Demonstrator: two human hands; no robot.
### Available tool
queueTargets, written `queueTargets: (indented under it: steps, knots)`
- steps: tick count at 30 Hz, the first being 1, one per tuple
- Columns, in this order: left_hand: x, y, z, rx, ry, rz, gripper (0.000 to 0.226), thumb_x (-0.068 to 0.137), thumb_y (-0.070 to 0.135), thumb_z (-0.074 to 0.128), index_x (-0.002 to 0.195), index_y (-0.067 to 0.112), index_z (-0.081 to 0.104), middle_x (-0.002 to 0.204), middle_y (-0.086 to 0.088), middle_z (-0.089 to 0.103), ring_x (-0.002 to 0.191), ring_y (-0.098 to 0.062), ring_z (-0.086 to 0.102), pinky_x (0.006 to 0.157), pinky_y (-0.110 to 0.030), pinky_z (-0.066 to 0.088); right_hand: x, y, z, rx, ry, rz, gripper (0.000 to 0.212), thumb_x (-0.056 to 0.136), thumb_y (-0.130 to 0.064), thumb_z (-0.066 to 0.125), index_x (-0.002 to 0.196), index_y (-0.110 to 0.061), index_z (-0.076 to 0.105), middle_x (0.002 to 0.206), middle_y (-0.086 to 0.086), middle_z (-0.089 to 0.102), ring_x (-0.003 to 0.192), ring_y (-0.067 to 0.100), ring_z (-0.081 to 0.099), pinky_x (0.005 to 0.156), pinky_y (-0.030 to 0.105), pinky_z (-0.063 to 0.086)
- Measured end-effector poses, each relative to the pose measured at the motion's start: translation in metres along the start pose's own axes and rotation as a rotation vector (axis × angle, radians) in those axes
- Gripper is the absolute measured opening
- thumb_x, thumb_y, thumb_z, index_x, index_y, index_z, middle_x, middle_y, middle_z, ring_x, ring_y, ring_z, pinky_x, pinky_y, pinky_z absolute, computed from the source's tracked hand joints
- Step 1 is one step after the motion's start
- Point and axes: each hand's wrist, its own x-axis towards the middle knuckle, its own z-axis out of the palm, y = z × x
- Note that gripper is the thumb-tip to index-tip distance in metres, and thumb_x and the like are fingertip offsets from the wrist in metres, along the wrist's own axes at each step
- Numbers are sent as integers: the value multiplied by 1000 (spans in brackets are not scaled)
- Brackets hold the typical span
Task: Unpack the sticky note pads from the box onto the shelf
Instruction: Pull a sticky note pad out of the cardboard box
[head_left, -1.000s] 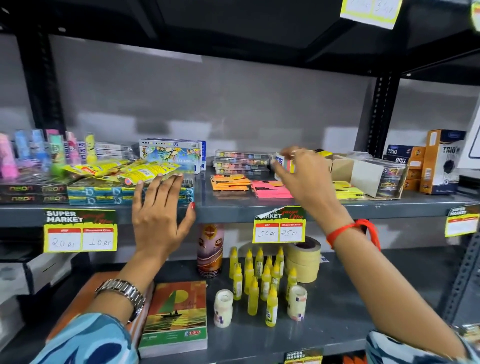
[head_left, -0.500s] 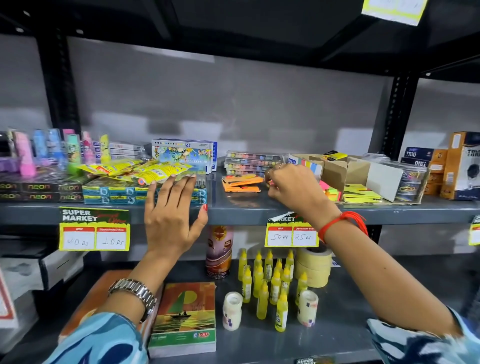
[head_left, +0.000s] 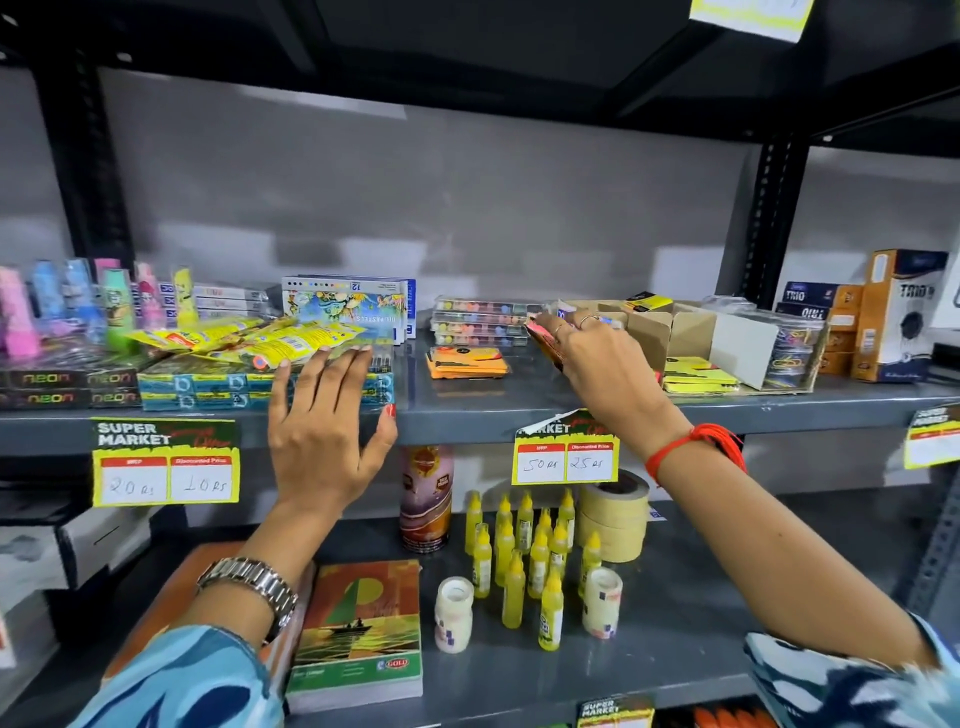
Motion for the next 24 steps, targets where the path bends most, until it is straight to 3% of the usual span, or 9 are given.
queueTargets:
  steps: [5,10,15,24]
  knots:
    - [0,0,0,-2,2,0,56,92,40,36,128,4,58,122,-14,63,119,-30,49,113,-45,20,-7,3,-7,161,246,25,53,86,1,57,137,-6,43,80,22,69,62,38,62,53,40,51]
    - [0,0,0,-6,11,3,55,92,40,36,128,4,57,122,-13,63,118,-31,50,113,-43,19,-6,30,-30,171,536,92,31,87,-7,62,118,-1,60,81,22,72,61,38,66,51,38,52]
    - [-1,0,0,0,14,7,54,93,40,36,128,4,57,122,-13,62,118,-31,50,114,-43,17,-13,75,-34,92,468,194,26,93,-15,53,118,-10,55,87,21,71,71,40,65,62,46,55]
    - [-1,0,1,14,23,1,55,92,40,36,128,3,57,122,-15,62,117,-32,49,112,-46,19,-50,104,-5,-52,176,267,26,82,7,59,106,-1,63,80,27,70,67,43,67,58,45,56]
